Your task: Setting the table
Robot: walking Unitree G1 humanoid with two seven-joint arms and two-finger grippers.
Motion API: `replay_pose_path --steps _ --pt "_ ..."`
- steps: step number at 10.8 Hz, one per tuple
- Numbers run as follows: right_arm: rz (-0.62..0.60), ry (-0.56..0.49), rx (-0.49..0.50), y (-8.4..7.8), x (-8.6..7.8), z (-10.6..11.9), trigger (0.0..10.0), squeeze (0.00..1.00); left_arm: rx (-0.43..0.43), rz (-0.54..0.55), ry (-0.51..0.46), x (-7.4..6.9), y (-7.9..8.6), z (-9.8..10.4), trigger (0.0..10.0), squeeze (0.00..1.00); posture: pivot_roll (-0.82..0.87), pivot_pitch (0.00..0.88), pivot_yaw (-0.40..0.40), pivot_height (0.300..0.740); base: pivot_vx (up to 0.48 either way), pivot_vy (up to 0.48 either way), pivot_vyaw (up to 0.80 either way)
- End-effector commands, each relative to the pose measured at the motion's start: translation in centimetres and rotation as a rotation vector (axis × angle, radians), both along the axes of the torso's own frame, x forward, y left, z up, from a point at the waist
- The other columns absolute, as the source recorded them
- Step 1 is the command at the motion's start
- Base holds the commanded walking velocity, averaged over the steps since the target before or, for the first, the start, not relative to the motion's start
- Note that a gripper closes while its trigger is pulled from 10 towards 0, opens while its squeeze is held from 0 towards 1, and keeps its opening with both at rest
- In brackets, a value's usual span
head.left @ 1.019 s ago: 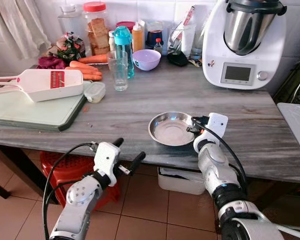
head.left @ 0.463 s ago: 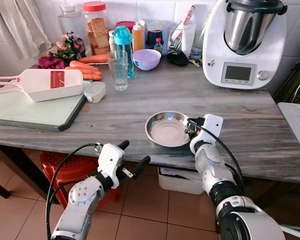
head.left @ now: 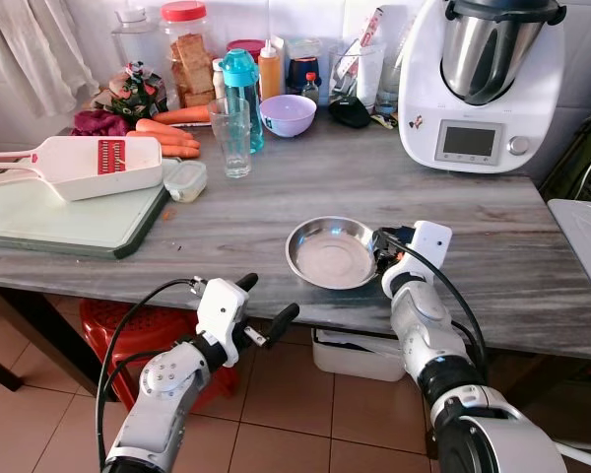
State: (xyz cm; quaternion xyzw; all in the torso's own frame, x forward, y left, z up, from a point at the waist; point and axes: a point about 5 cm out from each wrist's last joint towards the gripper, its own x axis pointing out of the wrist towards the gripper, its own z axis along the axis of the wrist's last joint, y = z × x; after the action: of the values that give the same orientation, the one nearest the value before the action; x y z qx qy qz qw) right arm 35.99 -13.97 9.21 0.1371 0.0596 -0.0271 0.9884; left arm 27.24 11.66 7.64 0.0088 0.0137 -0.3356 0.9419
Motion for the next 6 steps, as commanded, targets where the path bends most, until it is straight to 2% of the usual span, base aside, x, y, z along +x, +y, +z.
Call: replay_pose_path --steps 1,2,4,5,6 --pt "0.005 -0.063 -0.012 -0.4 0.2 1.0 10.0 1.00 0.001 0.011 -0.013 0.2 0.0 0.2 10.0 0.00 0.02 0.000 0.031 0.740 0.000 0.000 0.00" --pt "0.006 -0.086 -0.013 -0.5 0.2 1.4 10.0 1.00 -0.002 0.017 -0.016 0.2 0.0 0.2 10.0 0.00 0.01 0.000 0.026 0.740 0.000 0.000 0.00" --pt "0.023 -0.149 -0.077 -1.1 -0.3 2.1 10.0 1.00 -0.004 0.040 -0.025 0.3 0.1 0.4 10.0 0.00 0.01 0.000 0.024 0.740 0.000 0.000 0.00" --pt "0.070 -0.224 -0.159 -1.3 -1.4 2.5 10.0 1.00 -0.006 0.060 -0.038 0.4 0.4 0.6 10.0 0.00 0.01 0.000 0.020 0.740 0.000 0.000 0.00" --pt "0.083 -0.233 -0.228 -1.8 -2.8 2.3 10.0 1.00 -0.001 0.068 -0.041 0.4 0.7 0.7 10.0 0.00 0.01 0.000 0.017 0.740 0.000 0.000 0.00"
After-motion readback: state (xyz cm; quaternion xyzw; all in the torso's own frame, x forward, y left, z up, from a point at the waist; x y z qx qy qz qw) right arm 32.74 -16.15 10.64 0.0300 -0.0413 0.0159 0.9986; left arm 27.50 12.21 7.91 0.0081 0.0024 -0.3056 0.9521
